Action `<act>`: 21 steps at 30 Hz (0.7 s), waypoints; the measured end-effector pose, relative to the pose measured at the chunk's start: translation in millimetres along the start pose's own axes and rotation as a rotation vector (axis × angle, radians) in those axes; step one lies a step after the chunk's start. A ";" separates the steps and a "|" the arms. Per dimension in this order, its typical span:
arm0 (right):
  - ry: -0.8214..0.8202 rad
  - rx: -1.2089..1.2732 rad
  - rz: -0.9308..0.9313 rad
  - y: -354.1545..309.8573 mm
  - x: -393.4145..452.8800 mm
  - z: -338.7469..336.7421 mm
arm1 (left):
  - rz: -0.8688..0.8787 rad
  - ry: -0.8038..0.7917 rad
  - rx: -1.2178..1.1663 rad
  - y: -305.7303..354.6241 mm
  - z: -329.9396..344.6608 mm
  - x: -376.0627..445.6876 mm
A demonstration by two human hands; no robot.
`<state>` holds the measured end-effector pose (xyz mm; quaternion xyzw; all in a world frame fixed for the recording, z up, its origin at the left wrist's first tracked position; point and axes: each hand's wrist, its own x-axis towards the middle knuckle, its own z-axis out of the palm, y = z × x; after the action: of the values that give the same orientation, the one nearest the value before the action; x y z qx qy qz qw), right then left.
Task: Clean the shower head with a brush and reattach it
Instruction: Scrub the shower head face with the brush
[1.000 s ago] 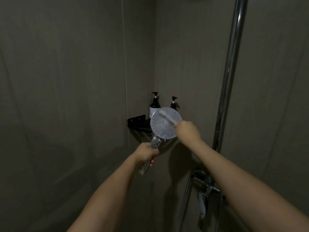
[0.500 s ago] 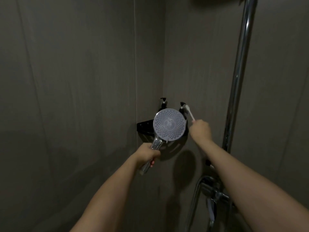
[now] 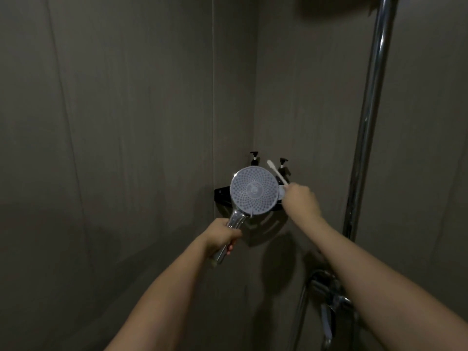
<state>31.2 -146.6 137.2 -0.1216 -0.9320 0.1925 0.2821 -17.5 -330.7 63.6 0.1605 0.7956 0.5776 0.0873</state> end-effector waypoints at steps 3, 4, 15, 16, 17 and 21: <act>-0.068 -0.096 -0.244 -21.4 -15.5 5.2 | 0.004 0.006 -0.012 -3.2 -0.6 -0.3; -0.115 -0.131 -0.314 -25.8 -18.3 10.1 | 0.004 0.012 -0.018 -3.2 -0.8 -0.8; -0.054 -0.083 -0.178 -11.1 -19.4 9.9 | -0.005 0.028 -0.011 -4.9 -4.3 -3.4; -0.097 -0.131 -0.261 -17.8 -25.0 14.6 | -0.007 0.030 -0.018 -5.0 -3.9 -3.2; -0.153 -0.163 -0.337 -21.8 -29.5 20.4 | -0.009 0.032 -0.027 -4.6 -3.4 -3.0; -0.132 -0.047 -0.071 -1.9 -13.2 24.6 | -0.011 0.011 -0.021 -1.5 -1.4 -4.4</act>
<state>27.5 -159.9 112.8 -0.0819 -0.9565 0.1682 0.2238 -14.1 -333.9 62.4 0.1518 0.7908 0.5864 0.0878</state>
